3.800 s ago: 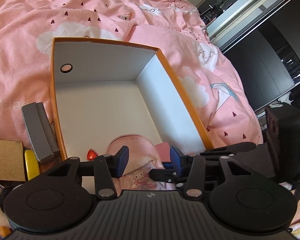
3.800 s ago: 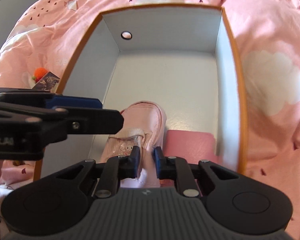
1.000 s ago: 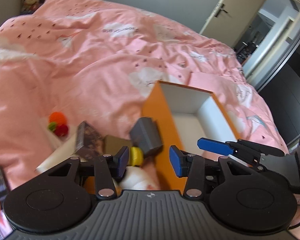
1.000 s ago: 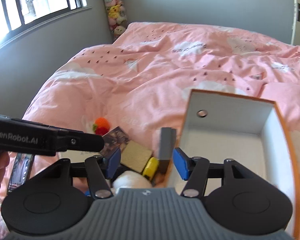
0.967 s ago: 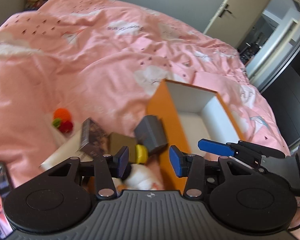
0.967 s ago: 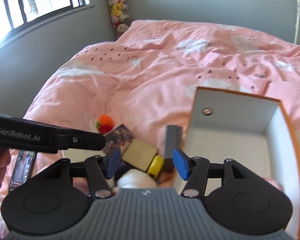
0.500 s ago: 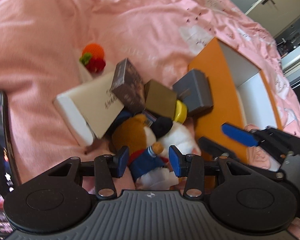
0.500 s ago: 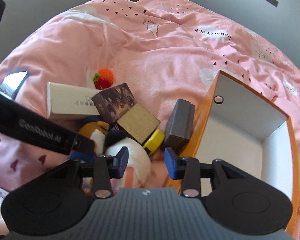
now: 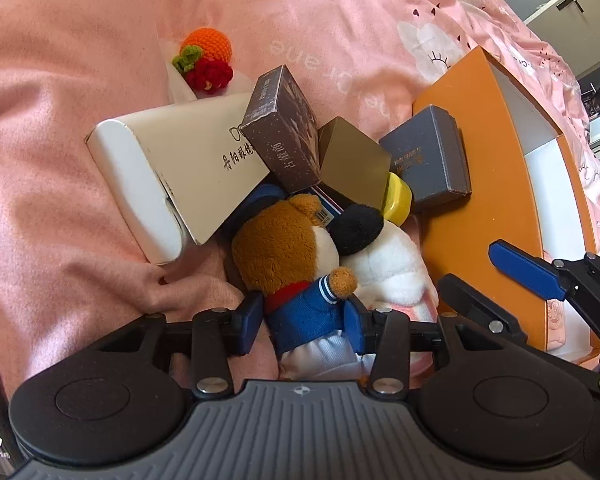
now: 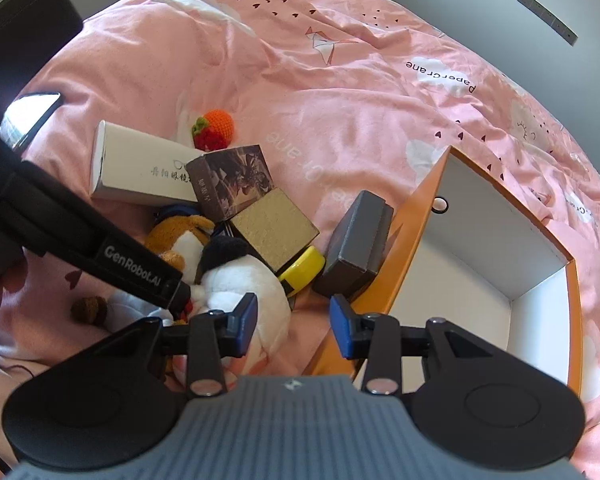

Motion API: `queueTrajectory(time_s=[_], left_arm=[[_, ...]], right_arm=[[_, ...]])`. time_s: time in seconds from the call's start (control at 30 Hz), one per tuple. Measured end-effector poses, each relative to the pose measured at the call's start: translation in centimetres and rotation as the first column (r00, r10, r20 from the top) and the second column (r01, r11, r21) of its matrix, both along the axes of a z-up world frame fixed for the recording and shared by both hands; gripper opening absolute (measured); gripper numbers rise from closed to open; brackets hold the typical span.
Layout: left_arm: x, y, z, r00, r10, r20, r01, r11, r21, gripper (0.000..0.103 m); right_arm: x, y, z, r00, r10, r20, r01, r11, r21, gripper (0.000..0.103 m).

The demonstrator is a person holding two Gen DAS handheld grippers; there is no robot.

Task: Organize objects
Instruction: 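Move both tools out of the box toward the pile of plush toys, then grasp the brown teddy bear with the left tool while the right tool grasps the white plush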

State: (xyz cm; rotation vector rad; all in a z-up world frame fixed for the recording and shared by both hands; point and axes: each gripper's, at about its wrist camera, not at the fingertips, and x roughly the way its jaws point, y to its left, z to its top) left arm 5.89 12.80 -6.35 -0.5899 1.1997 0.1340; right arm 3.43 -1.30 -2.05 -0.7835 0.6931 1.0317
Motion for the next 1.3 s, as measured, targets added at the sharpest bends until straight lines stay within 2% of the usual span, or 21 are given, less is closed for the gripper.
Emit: queueTrajectory(time_s=[0.1, 0.27, 0.4, 0.57, 0.7, 0.77, 0.93, 1.03, 1.17, 1.3], left_arm=[[0.2, 0.0, -0.4, 1.000, -0.006, -0.002, 0.006, 1.000, -0.002, 0.053], [-0.4, 0.3, -0.3, 1.000, -0.006, 0.022, 0.007, 1.000, -0.017, 0.045], [-0.9, 0.9, 0.0, 0.999, -0.017, 0.034, 0.017, 0.999, -0.026, 0.042], [-1.4, 1.9, -0.2, 1.000, 0.003, 0.029, 0.000, 0.997, -0.076, 0.041], [-1.4, 2.2, -0.3, 0.999, 0.003, 0.032, -0.001, 0.996, -0.088, 0.041], [-1.5, 2.3, -0.3, 0.999, 0.002, 0.036, 0.001, 0.996, -0.094, 0.041], [-1.4, 2.7, -0.6, 0.999, 0.011, 0.043, -0.006, 0.993, -0.121, 0.041], [-1.5, 3.1, -0.8, 0.999, 0.021, 0.048, -0.014, 0.990, -0.143, 0.041], [-1.5, 3.0, -0.8, 0.998, 0.014, 0.054, -0.007, 0.991, -0.136, 0.041], [-1.5, 2.8, -0.8, 0.998, 0.002, 0.056, 0.004, 0.993, -0.118, 0.041]], right_arm=[[-0.3, 0.2, -0.2, 1.000, 0.021, 0.022, -0.021, 1.000, -0.020, 0.043], [-0.5, 0.7, -0.4, 0.998, 0.065, 0.017, -0.064, 0.997, -0.051, 0.043], [-0.2, 1.3, -0.4, 0.995, 0.085, -0.055, -0.089, 0.993, -0.076, 0.043], [0.4, 2.6, -0.4, 0.990, 0.091, -0.111, -0.103, 0.989, -0.108, 0.043], [0.4, 3.4, -0.4, 0.987, 0.091, -0.133, -0.108, 0.985, -0.131, 0.043], [0.3, 3.5, -0.1, 0.983, 0.102, -0.149, -0.122, 0.984, -0.127, 0.047], [0.2, 3.9, -0.3, 0.954, 0.112, -0.278, -0.150, 0.981, -0.121, 0.047], [0.1, 4.6, -1.4, 0.962, 0.100, -0.255, -0.144, 0.976, -0.162, 0.048], [0.4, 5.6, -2.6, 0.965, 0.090, -0.245, -0.139, 0.971, -0.193, 0.061], [-0.4, 6.7, -4.0, 0.979, 0.121, -0.164, -0.160, 0.954, -0.255, 0.067]])
